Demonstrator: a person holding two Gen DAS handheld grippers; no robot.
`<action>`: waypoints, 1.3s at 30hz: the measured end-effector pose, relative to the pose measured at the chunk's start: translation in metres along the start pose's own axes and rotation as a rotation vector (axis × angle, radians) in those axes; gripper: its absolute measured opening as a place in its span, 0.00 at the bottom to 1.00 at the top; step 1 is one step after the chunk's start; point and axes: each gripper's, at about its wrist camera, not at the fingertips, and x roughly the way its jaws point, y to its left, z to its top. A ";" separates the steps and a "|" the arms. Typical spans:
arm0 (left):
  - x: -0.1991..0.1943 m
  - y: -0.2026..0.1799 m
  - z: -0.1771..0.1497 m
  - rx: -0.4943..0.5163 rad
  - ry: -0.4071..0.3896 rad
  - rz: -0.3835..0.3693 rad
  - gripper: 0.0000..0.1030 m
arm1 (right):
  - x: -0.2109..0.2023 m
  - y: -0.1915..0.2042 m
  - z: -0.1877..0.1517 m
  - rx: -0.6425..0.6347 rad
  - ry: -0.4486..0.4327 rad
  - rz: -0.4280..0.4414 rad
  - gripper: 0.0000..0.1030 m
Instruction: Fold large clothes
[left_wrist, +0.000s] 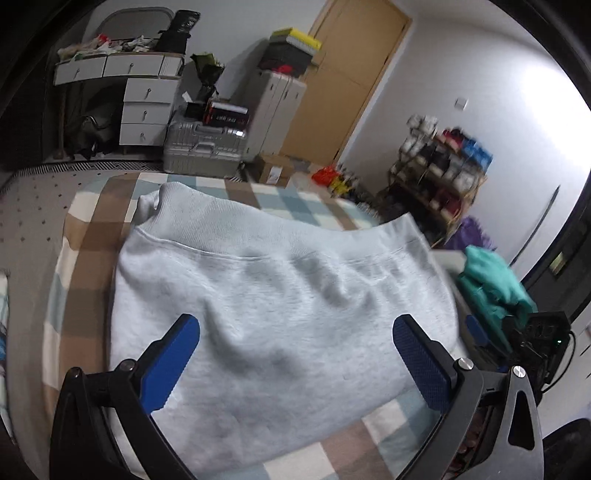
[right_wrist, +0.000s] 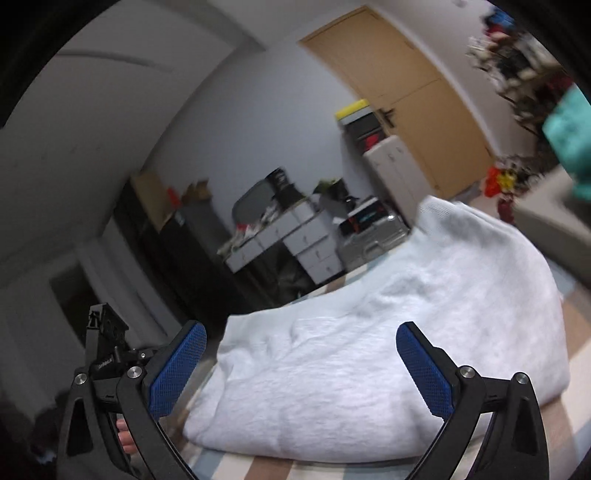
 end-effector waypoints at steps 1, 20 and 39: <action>0.010 0.003 0.004 -0.005 0.048 0.003 0.99 | 0.001 -0.010 0.003 0.023 0.011 0.010 1.00; 0.094 0.057 0.000 -0.109 0.364 -0.024 0.98 | -0.006 -0.050 -0.003 0.262 0.040 0.100 1.00; 0.115 0.087 0.024 -0.138 0.399 0.097 0.98 | -0.005 -0.041 -0.005 0.196 0.045 -0.011 1.00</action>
